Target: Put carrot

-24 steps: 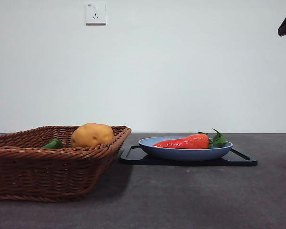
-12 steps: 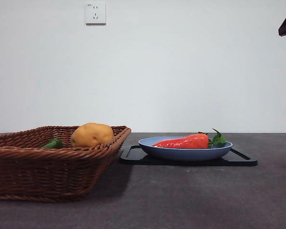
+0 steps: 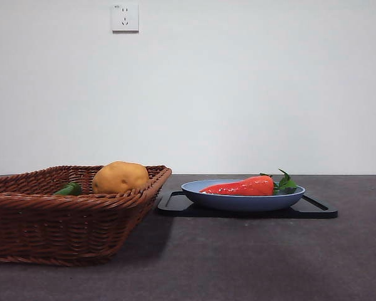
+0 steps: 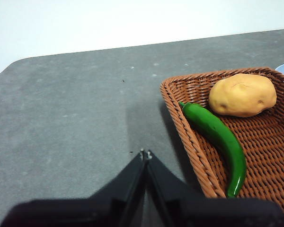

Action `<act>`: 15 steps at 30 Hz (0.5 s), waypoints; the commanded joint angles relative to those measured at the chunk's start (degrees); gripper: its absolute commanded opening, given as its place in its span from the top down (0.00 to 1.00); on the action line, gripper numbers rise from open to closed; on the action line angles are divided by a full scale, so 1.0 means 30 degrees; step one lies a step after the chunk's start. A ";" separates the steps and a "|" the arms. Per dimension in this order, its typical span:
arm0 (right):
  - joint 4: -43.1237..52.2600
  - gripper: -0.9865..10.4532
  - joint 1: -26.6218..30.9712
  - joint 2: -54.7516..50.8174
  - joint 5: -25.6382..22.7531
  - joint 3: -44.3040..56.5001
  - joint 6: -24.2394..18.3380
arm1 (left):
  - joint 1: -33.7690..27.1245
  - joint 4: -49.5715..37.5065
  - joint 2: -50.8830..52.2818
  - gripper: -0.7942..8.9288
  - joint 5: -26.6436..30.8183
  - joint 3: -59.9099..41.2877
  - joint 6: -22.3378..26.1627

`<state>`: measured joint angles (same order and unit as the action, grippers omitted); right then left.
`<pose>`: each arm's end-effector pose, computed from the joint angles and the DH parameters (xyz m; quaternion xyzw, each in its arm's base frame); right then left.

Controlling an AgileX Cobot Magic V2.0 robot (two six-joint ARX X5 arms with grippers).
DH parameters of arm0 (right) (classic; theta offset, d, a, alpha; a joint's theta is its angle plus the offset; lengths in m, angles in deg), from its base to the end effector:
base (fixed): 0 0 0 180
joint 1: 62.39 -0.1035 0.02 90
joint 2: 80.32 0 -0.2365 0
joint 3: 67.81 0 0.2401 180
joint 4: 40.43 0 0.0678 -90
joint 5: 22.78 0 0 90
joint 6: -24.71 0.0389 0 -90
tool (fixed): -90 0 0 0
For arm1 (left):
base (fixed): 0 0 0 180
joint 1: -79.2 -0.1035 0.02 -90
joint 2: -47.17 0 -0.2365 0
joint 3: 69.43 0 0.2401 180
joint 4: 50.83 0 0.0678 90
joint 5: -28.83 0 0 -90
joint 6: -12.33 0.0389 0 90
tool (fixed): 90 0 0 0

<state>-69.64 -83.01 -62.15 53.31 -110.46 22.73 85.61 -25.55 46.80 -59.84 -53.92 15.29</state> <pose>0.1147 0.0332 0.2680 -0.0295 0.0384 0.0591 0.9971 0.1196 -0.0125 0.1490 0.0317 0.0870 -0.0464 0.9946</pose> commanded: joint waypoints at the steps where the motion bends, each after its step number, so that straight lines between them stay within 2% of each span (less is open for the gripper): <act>1: 0.0029 0.90 0.1872 -0.1574 0.1413 0.1005 -0.0488 | -0.0044 0.0044 0.0087 0.91 0.0007 -0.0087 -0.0124; 5: 0.0051 0.90 0.4277 -0.3774 0.3133 0.3177 -0.0270 | -0.0044 0.0044 0.0087 0.91 0.0000 -0.0087 -0.0131; 11: 0.0080 0.90 0.6098 -0.5836 0.5581 0.6594 0.0525 | -0.0044 0.0044 0.0087 0.91 0.0007 -0.0087 -0.0131; 15: 0.0248 0.90 0.6528 -0.6069 0.5646 0.7854 0.1319 | -0.0044 0.0051 0.0087 0.91 0.0007 -0.0087 -0.0124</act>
<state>-69.94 -63.54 -80.07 70.25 -86.99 24.92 85.61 -25.53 46.80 -59.84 -53.92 15.29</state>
